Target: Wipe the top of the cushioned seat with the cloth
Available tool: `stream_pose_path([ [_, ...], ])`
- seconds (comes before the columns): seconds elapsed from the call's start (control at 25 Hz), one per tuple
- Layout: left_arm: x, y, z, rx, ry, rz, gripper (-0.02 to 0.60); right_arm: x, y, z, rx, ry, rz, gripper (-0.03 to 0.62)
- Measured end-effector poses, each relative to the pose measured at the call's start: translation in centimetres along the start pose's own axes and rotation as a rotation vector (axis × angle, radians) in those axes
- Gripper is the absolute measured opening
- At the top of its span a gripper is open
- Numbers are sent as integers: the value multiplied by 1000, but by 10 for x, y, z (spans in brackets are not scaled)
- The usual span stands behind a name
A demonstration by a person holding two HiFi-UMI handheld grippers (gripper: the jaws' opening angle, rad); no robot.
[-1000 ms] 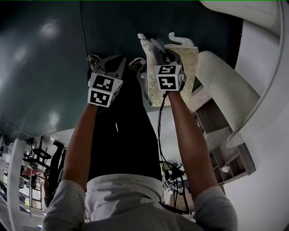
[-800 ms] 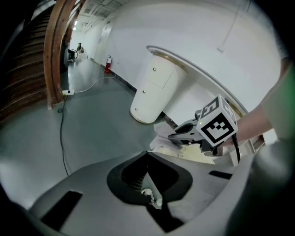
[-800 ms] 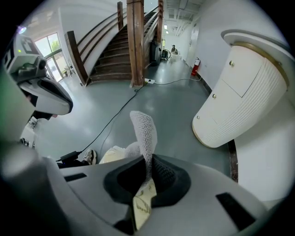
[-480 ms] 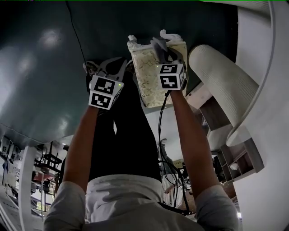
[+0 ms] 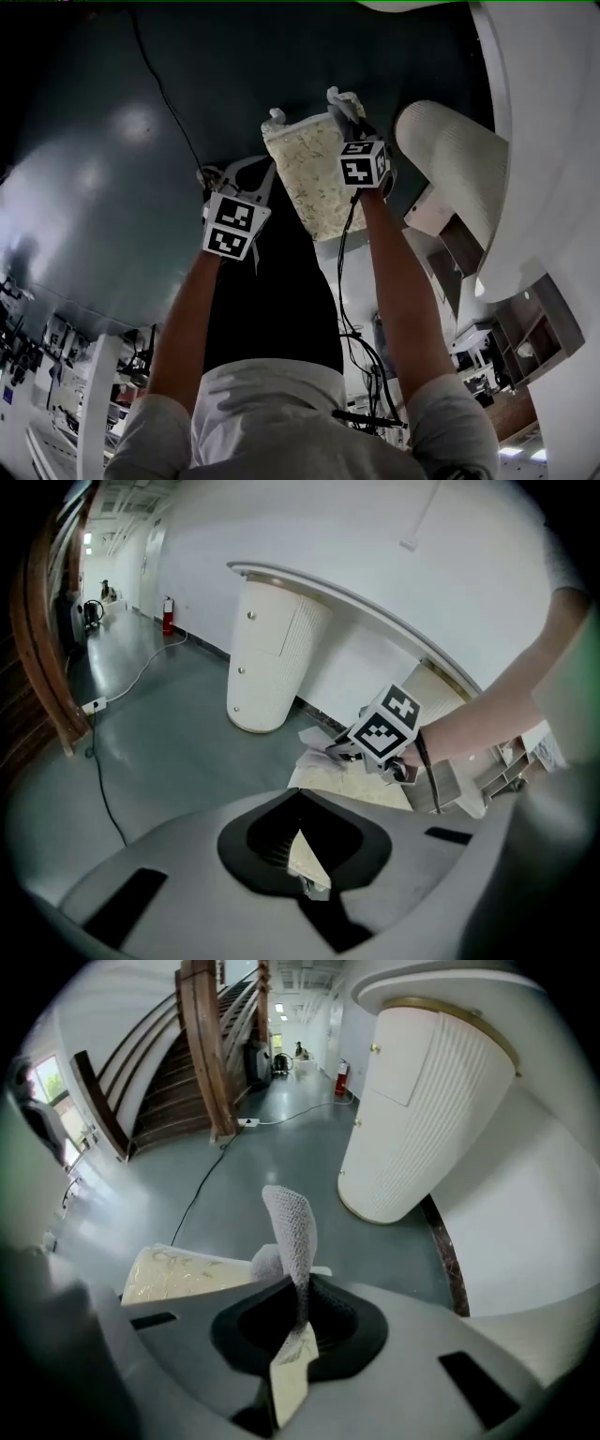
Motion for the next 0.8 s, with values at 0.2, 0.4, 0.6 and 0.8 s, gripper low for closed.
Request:
stream_pose_path([
  [0.2, 20, -16, -26, -15, 6, 50, 14, -9, -11, -31, -48, 96, 58, 25],
  [0.4, 51, -32, -43, -44, 34, 53, 14, 21, -63, -45, -65, 179, -70, 25],
  [0.6, 98, -46, -62, -57, 85, 24, 14, 30, -119, -45, -52, 276, -114, 25],
  [0.8, 149, -77, -61, -100, 112, -26, 14, 60, -172, -33, -118, 471, -171, 25],
])
Point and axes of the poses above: the fingertips, and each gripper's own axes: y forward along the fingers, z to its left, x out of its top, the point moved 3 cm from there along -y, backward along the fingers, and after that the axes turned 7 degrees about -z, right-handed, at the moved point
